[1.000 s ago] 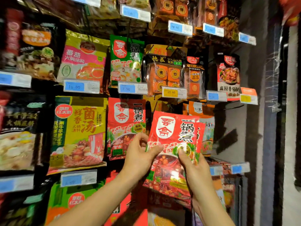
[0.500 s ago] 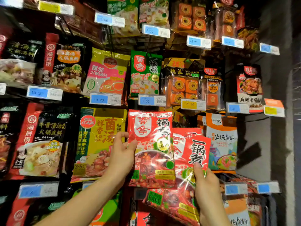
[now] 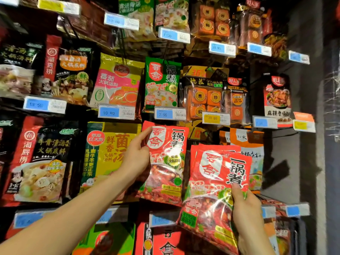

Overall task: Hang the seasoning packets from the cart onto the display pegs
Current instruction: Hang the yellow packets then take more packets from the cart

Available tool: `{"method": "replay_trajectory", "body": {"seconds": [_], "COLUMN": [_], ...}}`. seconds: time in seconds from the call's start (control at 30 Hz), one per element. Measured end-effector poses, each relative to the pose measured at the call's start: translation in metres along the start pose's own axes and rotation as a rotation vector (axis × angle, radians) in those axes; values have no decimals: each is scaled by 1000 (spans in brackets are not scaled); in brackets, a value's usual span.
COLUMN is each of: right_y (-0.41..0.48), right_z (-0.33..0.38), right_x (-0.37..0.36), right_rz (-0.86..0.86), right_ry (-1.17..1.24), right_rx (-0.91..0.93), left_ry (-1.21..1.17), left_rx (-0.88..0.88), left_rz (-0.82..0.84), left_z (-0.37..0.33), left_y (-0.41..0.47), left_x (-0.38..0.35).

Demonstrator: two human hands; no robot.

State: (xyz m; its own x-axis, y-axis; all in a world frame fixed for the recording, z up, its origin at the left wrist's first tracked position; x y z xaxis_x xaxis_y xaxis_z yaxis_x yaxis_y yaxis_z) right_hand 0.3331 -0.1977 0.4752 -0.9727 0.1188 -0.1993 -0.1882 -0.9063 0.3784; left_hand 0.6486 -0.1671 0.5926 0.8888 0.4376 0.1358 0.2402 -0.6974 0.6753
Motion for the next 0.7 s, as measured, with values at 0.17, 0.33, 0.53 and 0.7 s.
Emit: {"method": "replay_trajectory", "body": {"seconds": [0.17,0.33,0.53,0.7], "right_y": [-1,-1,0,1], "right_z": [4,4,2,4], "right_x": [2,2,7,11], "right_rz": [-28,-37,-42,-49], "right_ry": [-38,-36,-14,-24], "right_rx": [16,14,30,41], "left_ry": [28,138,344,551], "left_rx": [-53,-50,-19,13], "left_rz": [-16,-12,-16,-47], "left_z": [2,-4,-13,-4], "left_y": [-2,12,18,33], "left_x": [0,1,-5,-5]}}
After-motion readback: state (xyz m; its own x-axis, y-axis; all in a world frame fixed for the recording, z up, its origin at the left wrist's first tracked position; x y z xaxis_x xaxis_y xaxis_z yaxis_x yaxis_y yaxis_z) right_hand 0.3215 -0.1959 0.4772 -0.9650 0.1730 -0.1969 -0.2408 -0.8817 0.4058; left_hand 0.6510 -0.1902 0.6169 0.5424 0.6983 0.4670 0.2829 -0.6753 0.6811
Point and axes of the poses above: each hand's wrist, its own y-axis towards the middle knuckle, its own x-axis out of the back of the hand, z = x × y, the point moved 10 cm from there along y, towards the middle knuckle, and after that the axes turned 6 degrees about z, right-handed, at the moved point
